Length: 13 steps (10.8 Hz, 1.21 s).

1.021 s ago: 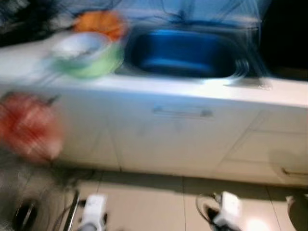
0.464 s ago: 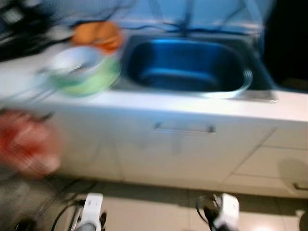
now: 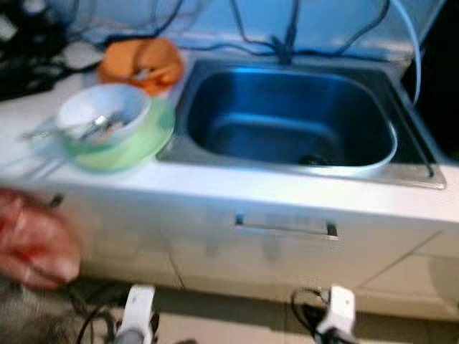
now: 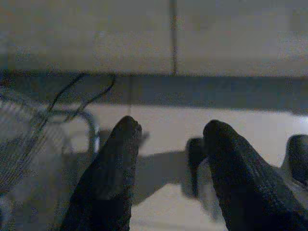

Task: Kitchen organization

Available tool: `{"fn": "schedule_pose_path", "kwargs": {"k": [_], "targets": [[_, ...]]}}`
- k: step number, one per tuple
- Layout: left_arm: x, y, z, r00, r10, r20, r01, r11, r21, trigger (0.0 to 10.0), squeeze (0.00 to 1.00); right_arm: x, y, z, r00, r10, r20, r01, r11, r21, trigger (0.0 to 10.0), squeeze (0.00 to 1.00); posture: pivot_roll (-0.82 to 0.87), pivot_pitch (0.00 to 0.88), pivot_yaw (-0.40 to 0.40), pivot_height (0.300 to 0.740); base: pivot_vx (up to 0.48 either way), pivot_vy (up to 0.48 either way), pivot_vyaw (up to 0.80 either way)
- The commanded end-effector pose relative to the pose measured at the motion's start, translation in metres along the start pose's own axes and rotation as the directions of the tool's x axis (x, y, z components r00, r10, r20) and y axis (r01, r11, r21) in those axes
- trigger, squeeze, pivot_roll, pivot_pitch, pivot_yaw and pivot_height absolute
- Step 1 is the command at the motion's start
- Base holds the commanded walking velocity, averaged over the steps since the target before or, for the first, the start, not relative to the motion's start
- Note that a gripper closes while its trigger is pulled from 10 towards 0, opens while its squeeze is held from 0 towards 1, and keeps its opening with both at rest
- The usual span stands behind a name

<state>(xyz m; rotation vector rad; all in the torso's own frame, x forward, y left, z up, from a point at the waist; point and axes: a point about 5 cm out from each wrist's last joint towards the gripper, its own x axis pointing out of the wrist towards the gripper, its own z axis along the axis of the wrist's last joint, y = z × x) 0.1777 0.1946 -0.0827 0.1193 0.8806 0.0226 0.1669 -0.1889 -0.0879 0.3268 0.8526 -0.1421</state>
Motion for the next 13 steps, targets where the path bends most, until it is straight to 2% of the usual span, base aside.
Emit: {"fn": "schedule_pose_path", "kwargs": {"k": [1, 13], "targets": [[-0.0025, -0.0053, -0.0104, 1.0, -0.008, -0.03, 0.007, 1.0, -0.012, 10.0, 0.0, -0.0036, -0.0081, -0.0073, 0.999, -0.027, -0.023, 0.027, 1.0, 0.008, 10.0, 0.0, 0.02, 0.1, -0.001, 0.74, 0.0, 0.0, 0.0], [-0.0025, -0.0062, -0.0099, 1.0, -0.008, -0.024, 0.008, 1.0, -0.007, 10.0, 0.0, -0.0036, -0.0087, -0.0067, 0.999, -0.023, -0.025, 0.022, 1.0, -0.006, 10.0, 0.0, 0.02, 0.093, -0.004, 0.74, 0.0, 0.0, 0.0]]}}
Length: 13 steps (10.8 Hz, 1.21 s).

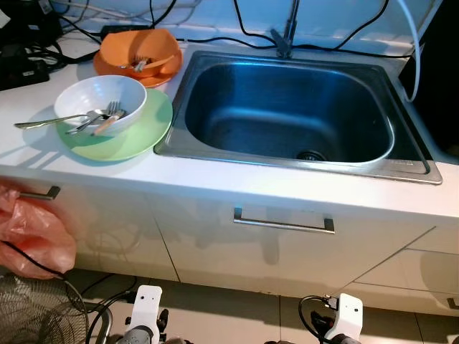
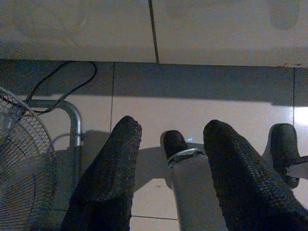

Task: Kitchen organization

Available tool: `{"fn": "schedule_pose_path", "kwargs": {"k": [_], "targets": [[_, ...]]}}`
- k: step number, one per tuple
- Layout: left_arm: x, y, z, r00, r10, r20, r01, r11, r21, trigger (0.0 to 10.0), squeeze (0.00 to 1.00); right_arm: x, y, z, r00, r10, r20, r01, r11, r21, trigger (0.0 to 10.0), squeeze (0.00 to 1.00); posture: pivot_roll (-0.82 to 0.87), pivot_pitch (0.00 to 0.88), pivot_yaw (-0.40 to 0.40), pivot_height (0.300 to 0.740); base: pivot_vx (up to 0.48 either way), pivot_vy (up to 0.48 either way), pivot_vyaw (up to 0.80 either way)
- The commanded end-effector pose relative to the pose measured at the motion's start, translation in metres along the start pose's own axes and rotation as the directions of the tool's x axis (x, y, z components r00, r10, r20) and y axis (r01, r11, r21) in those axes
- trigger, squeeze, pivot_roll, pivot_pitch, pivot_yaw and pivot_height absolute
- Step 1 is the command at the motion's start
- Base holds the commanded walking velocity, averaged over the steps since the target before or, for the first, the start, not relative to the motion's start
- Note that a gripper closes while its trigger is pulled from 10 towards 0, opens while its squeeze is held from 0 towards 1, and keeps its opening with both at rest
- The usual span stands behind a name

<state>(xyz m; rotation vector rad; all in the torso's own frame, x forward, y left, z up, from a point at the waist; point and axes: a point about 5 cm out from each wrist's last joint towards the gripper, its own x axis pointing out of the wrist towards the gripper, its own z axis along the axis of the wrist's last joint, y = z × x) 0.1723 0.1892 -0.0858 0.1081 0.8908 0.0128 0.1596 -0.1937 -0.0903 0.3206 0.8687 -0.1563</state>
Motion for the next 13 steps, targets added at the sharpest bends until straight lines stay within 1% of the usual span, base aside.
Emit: {"fn": "schedule_pose_path", "kwargs": {"k": [1, 3, 4, 5, 6, 8, 9, 10, 11, 12, 13], "targets": [[-0.001, 0.0, -0.004, 1.0, 0.007, -0.014, -0.007, 1.0, -0.001, 10.0, 0.0, -0.001, -0.002, -0.002, 1.0, -0.007, -0.011, 0.007, 1.0, -0.007, 10.0, 0.0, 0.02, 0.093, -0.004, 0.74, 0.0, 0.0, 0.0], [-0.001, 0.001, -0.004, 1.0, 0.026, -0.005, -0.026, 1.0, 0.01, 10.0, 0.0, -0.001, -0.004, 0.0, 0.999, -0.036, 0.0, 0.036, 0.999, -0.034, 10.0, 0.0, 0.02, 0.093, -0.004, 0.74, 0.0, 0.0, 0.0], [-0.002, 0.002, -0.001, 0.997, 0.067, 0.035, -0.067, 0.998, 0.005, 10.0, 0.0, -0.001, -0.008, 0.004, 0.996, -0.088, 0.015, 0.09, 0.986, -0.142, 10.0, 0.0, 0.02, 0.102, -0.004, 0.74, 0.0, 0.0, 0.0], [-0.002, 0.003, 0.0, 0.994, 0.094, 0.054, -0.093, 0.996, -0.01, 10.0, 0.0, -0.001, -0.01, 0.006, 0.994, -0.11, 0.028, 0.114, 0.972, -0.204, 10.0, 0.0, 0.02, 0.104, -0.005, 0.74, 0.0, 0.0, 0.0], [-0.003, 0.003, 0.0, 0.993, 0.102, 0.061, -0.101, 0.995, -0.019, 10.0, 0.0, -0.001, -0.011, 0.006, 0.992, -0.123, 0.04, 0.128, 0.971, -0.2, 10.0, 0.0, 0.02, 0.104, -0.005, 0.74, 0.0, 0.0, 0.0], [-0.004, 0.003, 0.004, 0.986, 0.106, 0.125, -0.105, 0.994, -0.021, 10.0, 0.0, -0.003, -0.011, 0.011, 0.984, -0.138, 0.11, 0.158, 0.967, -0.2, 10.0, 0.0, 0.01, 0.116, -0.003, 0.74, 0.0, 0.0, 0.0], [-0.006, 0.004, 0.007, 0.974, 0.139, 0.181, -0.136, 0.99, -0.03, 10.0, 0.0, -0.004, -0.012, 0.014, 0.973, -0.157, 0.167, 0.187, 0.965, -0.182, 10.0, 0.0, 0.01, 0.123, -0.003, 0.74, 0.0, 0.0, 0.0], [-0.007, 0.005, 0.01, 0.963, 0.16, 0.218, -0.159, 0.987, -0.022, 10.0, 0.0, -0.005, -0.012, 0.016, 0.966, -0.162, 0.199, 0.196, 0.967, -0.165, 10.0, 0.0, 0.01, 0.123, -0.003, 0.74, 0.0, 0.0, 0.0], [-0.009, 0.006, 0.013, 0.944, 0.187, 0.27, -0.189, 0.982, -0.02, 10.0, 0.0, -0.006, -0.011, 0.018, 0.959, -0.162, 0.234, 0.201, 0.968, -0.152, 10.0, 0.0, 0.01, 0.144, -0.006, 0.74, 0.0, 0.0, 0.0], [-0.01, 0.006, 0.014, 0.938, 0.194, 0.288, -0.199, 0.98, -0.012, 10.0, 0.0, -0.012, -0.029, 0.036, 0.932, -0.152, 0.329, 0.211, 0.966, -0.151, 10.0, 0.0, 0.01, 0.155, -0.006, 0.74, 0.0, 0.0, 0.0], [-0.012, 0.006, 0.016, 0.924, 0.206, 0.323, -0.215, 0.977, -0.007, 10.0, 0.0, -0.029, -0.055, 0.066, 0.864, -0.113, 0.491, 0.225, 0.959, -0.175, 10.0, 0.0, 0.01, 0.162, -0.007, 0.74, 0.0, 0.0, 0.0]]}}
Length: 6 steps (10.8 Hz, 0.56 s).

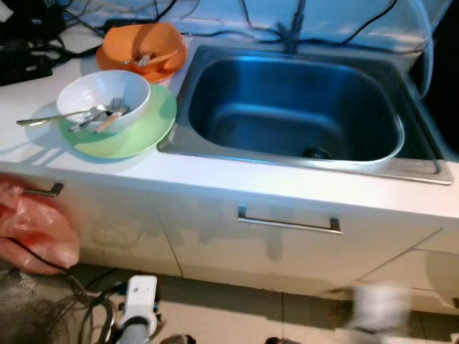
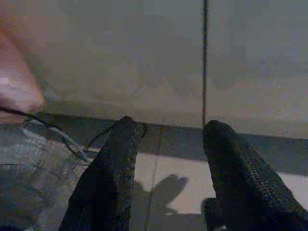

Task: Kitchen organization

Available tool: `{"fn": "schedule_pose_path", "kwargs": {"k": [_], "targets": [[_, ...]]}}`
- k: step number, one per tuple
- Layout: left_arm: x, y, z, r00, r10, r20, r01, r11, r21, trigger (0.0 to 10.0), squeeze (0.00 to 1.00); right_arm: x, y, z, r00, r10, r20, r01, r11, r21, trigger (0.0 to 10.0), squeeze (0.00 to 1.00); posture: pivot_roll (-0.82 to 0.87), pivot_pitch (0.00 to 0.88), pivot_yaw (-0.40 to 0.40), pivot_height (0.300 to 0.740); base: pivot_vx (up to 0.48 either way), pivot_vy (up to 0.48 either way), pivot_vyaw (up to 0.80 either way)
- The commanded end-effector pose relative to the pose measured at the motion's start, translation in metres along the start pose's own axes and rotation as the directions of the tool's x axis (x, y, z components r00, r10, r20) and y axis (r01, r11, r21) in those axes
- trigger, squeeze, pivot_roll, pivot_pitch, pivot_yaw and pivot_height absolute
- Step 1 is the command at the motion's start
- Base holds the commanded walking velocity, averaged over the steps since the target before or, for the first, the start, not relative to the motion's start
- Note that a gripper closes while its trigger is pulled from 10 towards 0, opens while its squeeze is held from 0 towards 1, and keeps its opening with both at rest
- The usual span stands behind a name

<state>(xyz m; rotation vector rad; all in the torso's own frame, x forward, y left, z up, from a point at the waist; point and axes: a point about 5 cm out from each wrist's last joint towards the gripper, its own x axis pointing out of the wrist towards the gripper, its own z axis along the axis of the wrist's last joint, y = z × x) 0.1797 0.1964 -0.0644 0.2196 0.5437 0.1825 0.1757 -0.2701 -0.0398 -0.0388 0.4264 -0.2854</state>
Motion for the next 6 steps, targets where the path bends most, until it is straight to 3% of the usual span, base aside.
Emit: {"fn": "schedule_pose_path", "kwargs": {"k": [1, 3, 6], "targets": [[-0.0027, -0.0032, -0.0008, 1.0, 0.007, 0.015, -0.007, 1.0, 0.002, 10.0, 0.0, -0.003, 0.0024, 0.0031, 0.999, 0.011, 0.053, -0.013, 1.0, 0.026, 10.0, 0.0, 0.01, 0.167, -0.008, 0.74, 0.0, 0.0, 0.0], [-0.003, -0.0041, -0.0002, 1.0, 0.007, 0.024, -0.007, 1.0, -0.002, 10.0, 0.0, -0.0024, 0.005, 0.0065, 0.997, 0.021, 0.076, -0.024, 0.999, 0.039, 10.0, 0.0, 0.01, 0.169, -0.009, 0.74, 0.0, 0.0, 0.0], [-0.0049, -0.0062, -0.0037, 1.0, 0.015, 0.002, -0.015, 1.0, -0.017, 10.0, 0.0, -0.0051, 0.0052, -0.0017, 0.999, 0.033, 0.024, -0.034, 0.997, 0.066, 10.0, 0.0, 0.01, 0.162, -0.019, 0.74, 0.0, 0.0, 0.0]]}}
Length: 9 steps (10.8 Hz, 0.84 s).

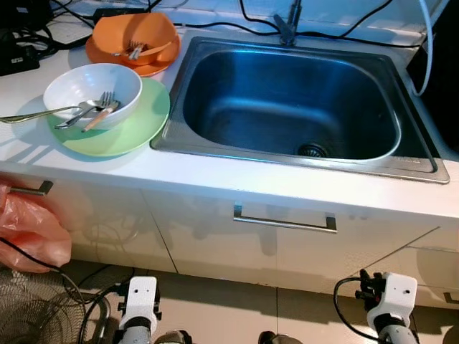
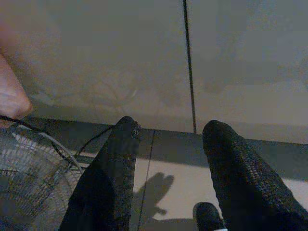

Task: Kitchen organization

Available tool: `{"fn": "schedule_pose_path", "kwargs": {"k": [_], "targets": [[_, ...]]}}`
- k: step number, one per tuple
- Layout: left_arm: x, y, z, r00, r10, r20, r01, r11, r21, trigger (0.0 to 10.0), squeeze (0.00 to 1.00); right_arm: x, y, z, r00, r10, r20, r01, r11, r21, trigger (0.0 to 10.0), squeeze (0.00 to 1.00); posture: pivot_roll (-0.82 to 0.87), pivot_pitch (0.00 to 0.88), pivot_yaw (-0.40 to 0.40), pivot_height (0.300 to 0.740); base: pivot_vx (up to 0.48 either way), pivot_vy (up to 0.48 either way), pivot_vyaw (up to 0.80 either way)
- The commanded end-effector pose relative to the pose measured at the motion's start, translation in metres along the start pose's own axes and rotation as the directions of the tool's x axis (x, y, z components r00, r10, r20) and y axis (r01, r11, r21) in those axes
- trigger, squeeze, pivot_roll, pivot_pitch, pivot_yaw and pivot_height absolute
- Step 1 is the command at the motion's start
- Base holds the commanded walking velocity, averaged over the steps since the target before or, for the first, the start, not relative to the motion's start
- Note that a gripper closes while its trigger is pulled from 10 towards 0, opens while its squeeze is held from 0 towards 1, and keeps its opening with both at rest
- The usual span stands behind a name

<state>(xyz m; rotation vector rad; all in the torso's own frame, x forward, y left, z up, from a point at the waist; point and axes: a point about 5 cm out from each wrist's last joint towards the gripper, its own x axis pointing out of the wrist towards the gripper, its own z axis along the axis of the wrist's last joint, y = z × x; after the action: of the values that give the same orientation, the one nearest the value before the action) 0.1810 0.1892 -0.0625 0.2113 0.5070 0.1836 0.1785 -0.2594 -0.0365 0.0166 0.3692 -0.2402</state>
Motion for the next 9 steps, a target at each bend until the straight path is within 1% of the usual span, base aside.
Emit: {"fn": "schedule_pose_path", "kwargs": {"k": [1, 2, 3, 4, 5, 6, 7, 8, 9], "targets": [[-0.005, 0.001, -0.008, 0.999, 0.029, -0.037, -0.03, 0.999, -0.017, 10.0, 0.0, -0.006, -0.007, -0.009, 0.998, -0.033, -0.049, 0.034, 0.999, 0.026, 10.0, 0.0, 0.01, 0.162, -0.02, 0.74, 0.0, 0.0, 0.0], [-0.005, 0.001, -0.008, 0.998, 0.048, -0.03, -0.048, 0.999, -0.017, 10.0, 0.0, -0.008, -0.007, -0.014, 0.997, -0.037, -0.072, 0.039, 0.999, 0.032, 10.0, 0.0, 0.01, 0.162, -0.02, 0.74, 0.0, 0.0, 0.0], [-0.005, 0.002, -0.006, 0.999, 0.053, -0.009, -0.053, 0.998, 0.019, 10.0, 0.0, -0.009, -0.004, -0.016, 0.996, -0.026, -0.087, 0.028, 0.999, 0.03, 10.0, 0.0, 0.02, 0.161, -0.024, 0.74, 0.0, 0.0, 0.0], [-0.005, 0.002, -0.006, 0.998, 0.061, 0.002, -0.061, 0.998, 0.031, 10.0, 0.0, -0.009, -0.003, -0.017, 0.996, -0.022, -0.092, 0.025, 0.999, 0.03, 10.0, 0.0, 0.02, 0.161, -0.024, 0.74, 0.0, 0.0, 0.0], [0.01, 0.058, 0.045, 0.944, 0.107, 0.311, -0.15, 0.982, 0.116, 10.0, 0.0, -0.008, -0.001, -0.017, 0.995, -0.017, -0.098, 0.021, 0.999, 0.034, 10.0, 0.0, 0.03, 0.162, -0.024, 0.74, 0.0, 0.0, 0.0], [0.014, 0.067, 0.079, 0.887, 0.048, 0.46, -0.147, 0.972, 0.183, 10.0, 0.0, -0.006, 0.003, -0.017, 0.995, -0.01, -0.103, 0.014, 0.999, 0.037, 10.0, 0.0, 0.03, 0.161, -0.025, 0.74, 0.0, 0.0, 0.0], [0.023, 0.045, 0.082, 0.918, -0.023, 0.397, -0.035, 0.99, 0.139, 10.0, 0.0, -0.005, 0.006, -0.017, 0.994, -0.001, -0.108, 0.005, 0.999, 0.038, 10.0, 0.0, 0.02, 0.16, -0.024, 0.74, 0.0, 0.0, 0.0], [0.022, 0.018, 0.079, 0.924, -0.085, 0.373, 0.032, 0.988, 0.148, 10.0, 0.0, -0.005, 0.007, -0.017, 0.994, 0.002, -0.11, 0.002, 0.999, 0.04, 10.0, 0.0, 0.02, 0.159, -0.022, 0.74, 0.0, 0.0, 0.0], [0.025, 0.0, 0.082, 0.927, -0.153, 0.343, 0.107, 0.983, 0.149, 10.0, 0.0, -0.004, 0.009, -0.017, 0.994, 0.006, -0.111, -0.001, 0.999, 0.043, 10.0, 0.0, 0.01, 0.156, -0.017, 0.74, 0.0, 0.0, 0.0]]}}
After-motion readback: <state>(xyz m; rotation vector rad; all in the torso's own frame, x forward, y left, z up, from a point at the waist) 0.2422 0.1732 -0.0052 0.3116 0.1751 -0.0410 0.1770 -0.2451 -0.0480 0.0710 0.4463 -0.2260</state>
